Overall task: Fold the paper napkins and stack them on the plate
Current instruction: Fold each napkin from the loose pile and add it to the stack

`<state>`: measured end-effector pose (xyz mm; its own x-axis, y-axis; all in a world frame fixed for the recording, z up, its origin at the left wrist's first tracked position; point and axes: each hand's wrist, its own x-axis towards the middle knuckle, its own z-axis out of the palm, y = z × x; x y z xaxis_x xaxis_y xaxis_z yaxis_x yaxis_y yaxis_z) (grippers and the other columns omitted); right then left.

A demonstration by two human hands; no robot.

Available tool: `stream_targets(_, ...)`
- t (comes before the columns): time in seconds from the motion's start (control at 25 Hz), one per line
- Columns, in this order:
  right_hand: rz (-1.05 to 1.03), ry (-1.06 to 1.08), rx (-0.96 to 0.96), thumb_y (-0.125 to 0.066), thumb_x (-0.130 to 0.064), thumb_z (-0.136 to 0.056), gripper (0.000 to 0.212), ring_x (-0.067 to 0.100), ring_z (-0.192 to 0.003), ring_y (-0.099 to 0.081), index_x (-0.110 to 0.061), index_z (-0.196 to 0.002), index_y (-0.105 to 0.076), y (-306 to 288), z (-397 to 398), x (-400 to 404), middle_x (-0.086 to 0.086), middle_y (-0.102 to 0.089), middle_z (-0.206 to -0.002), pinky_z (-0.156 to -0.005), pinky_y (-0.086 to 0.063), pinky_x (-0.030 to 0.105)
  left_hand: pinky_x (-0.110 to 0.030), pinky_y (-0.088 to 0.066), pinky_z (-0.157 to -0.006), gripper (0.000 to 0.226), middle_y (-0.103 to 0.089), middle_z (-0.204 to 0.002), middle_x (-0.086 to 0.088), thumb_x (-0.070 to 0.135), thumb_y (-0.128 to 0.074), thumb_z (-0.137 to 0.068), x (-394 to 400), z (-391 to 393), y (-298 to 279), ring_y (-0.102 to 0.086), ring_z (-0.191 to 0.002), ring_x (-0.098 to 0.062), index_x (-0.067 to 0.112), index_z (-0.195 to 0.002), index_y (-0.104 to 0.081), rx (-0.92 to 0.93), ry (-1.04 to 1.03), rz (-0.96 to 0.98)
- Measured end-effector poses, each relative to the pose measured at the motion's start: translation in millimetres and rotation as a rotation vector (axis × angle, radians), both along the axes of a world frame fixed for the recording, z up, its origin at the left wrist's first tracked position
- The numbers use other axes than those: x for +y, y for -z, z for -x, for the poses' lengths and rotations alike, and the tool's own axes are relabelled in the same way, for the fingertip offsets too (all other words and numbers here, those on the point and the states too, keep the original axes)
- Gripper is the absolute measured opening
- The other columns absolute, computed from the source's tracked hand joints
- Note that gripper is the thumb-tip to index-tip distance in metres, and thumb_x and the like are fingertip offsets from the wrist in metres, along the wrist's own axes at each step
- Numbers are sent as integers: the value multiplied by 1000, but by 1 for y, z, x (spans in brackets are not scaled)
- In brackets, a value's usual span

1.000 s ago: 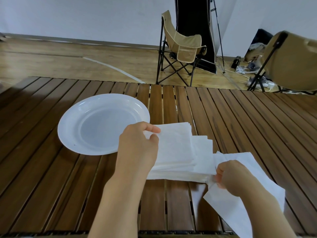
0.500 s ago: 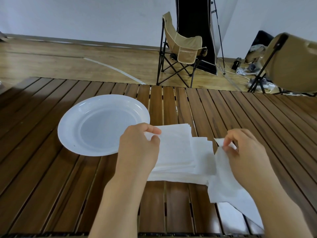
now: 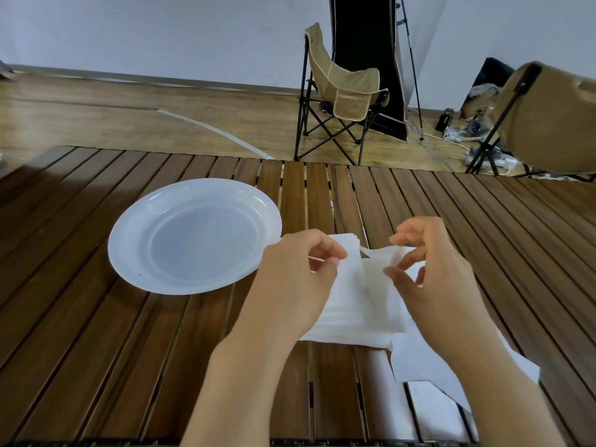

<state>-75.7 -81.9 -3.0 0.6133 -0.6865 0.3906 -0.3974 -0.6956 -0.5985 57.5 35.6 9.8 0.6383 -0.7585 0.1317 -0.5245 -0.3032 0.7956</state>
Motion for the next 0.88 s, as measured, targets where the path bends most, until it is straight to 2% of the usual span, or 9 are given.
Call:
stream_targets(0.12, -54, 41, 34, -63, 3, -84, 60, 5, -86, -55, -23, -132, -38, 3, 5, -5, -10, -52, -113, -68, -37, 12, 3, -39, -60, 11, -62, -94, 22, 28, -59, -91, 0, -2, 2, -59, -81, 3, 36, -93, -65, -6, -48, -4)
stream_targets(0.32, -64, 310, 173, -49, 16, -83, 52, 23, -95, -52, -10, -128, -48, 20, 13, -23, 7, -54, -117, -72, -41, 31, 3, -37, -56, 12, -60, -95, 23, 26, -58, -92, 0, -3, 3, -57, -80, 4, 36, -92, -64, -12, -78, -24)
stream_targets(0.44, -279, 511, 282, -45, 8, -88, 40, 26, -89, -44, -4, -126, -49, 38, 21, -32, 16, -54, -112, -70, -36, 33, 4, -38, -56, 12, -60, -94, 24, 26, -58, -92, 0, -3, 3, -57, -79, 6, 37, -92, -64, -5, -76, -29)
stream_targets(0.52, -472, 560, 317, -44, -3, -95, 37, 24, -84, -45, -3, -132, -46, 45, 23, -35, 14, -54, -107, -67, -37, 32, 2, -37, -53, 12, -59, -93, 25, 27, -58, -92, 1, -4, 2, -57, -79, 6, 37, -91, -64, -8, -80, -41)
stream_targets(0.6, -552, 536, 291, -45, -14, -99, 36, 19, -80, -46, -8, -134, -45, 47, 22, -36, 8, -54, -103, -70, -39, 33, 4, -36, -54, 12, -59, -93, 25, 27, -58, -92, 1, -4, 3, -56, -79, 6, 38, -91, -63, -7, -82, -42)
stream_targets(0.68, -602, 500, 244, -49, -20, -98, 39, 20, -88, -49, -11, -136, -43, 46, 18, -36, 8, -57, -114, -78, -41, 36, 2, -37, -53, 12, -59, -93, 25, 27, -58, -92, 1, -4, 2, -56, -79, 6, 37, -91, -63, -7, -86, -46)
stream_targets(0.76, -606, 462, 259, -58, -25, -94, 48, 27, -106, -53, -12, -136, -41, 49, 15, -37, 10, -54, -129, -89, -44, 43, -1, -36, -54, 12, -59, -94, 24, 26, -58, -92, 1, -4, 2, -56, -80, 6, 37, -92, -63, -4, -83, -53)
stream_targets(0.88, -502, 449, 376, -73, -26, -82, 65, 32, -117, -50, -14, -136, -38, 60, 13, -34, 10, -51, -132, -96, -44, 49, -1, -34, -56, 12, -59, -95, 23, 26, -57, -93, 2, -4, 3, -56, -80, 5, 36, -93, -64, -7, -84, -63)
